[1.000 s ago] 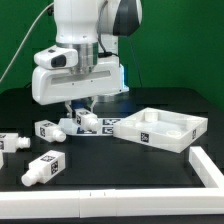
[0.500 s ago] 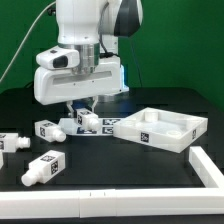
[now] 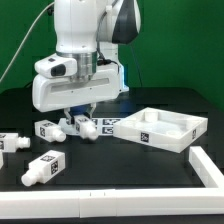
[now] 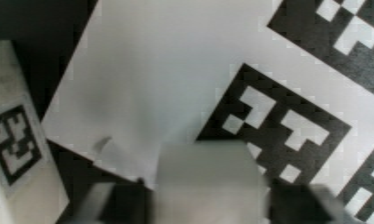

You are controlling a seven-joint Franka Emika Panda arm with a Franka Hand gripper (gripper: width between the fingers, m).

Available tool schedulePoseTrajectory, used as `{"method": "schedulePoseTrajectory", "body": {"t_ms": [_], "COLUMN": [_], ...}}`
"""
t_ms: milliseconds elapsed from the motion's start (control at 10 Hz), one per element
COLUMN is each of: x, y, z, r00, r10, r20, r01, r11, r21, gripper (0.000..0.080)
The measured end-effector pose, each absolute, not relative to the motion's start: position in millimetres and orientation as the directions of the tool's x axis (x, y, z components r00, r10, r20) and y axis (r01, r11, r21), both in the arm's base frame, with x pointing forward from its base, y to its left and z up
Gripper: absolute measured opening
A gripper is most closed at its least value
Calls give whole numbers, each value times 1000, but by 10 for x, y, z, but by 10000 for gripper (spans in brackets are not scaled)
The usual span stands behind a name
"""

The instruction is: Assemble one leg

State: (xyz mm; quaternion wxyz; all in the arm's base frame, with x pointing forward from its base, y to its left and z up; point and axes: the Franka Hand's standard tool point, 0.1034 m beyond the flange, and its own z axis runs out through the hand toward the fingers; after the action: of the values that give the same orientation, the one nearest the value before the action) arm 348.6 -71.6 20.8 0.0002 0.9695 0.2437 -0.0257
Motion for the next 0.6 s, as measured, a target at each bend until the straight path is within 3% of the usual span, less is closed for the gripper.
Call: {"method": "schedulePoseTrajectory", "body": {"t_ms": [100,200,300,400,500,600], "x": [3486,3495,3554,3720,3834,3922], "y": [-716,-707,-585,-370,-191,12], "z": [208,214,331,562,659,649], "r00": [880,880,887,888,890,880], "r10": [472,472,455,455,454,472], "r20": [-50,-51,-74,-64,-51,-46], "r01": [472,472,454,454,453,472], "r11": [-881,-882,-890,-890,-891,-881], "r21": [-12,-13,-34,-30,-22,-19], "gripper": [506,506,624,642,648,648]}}
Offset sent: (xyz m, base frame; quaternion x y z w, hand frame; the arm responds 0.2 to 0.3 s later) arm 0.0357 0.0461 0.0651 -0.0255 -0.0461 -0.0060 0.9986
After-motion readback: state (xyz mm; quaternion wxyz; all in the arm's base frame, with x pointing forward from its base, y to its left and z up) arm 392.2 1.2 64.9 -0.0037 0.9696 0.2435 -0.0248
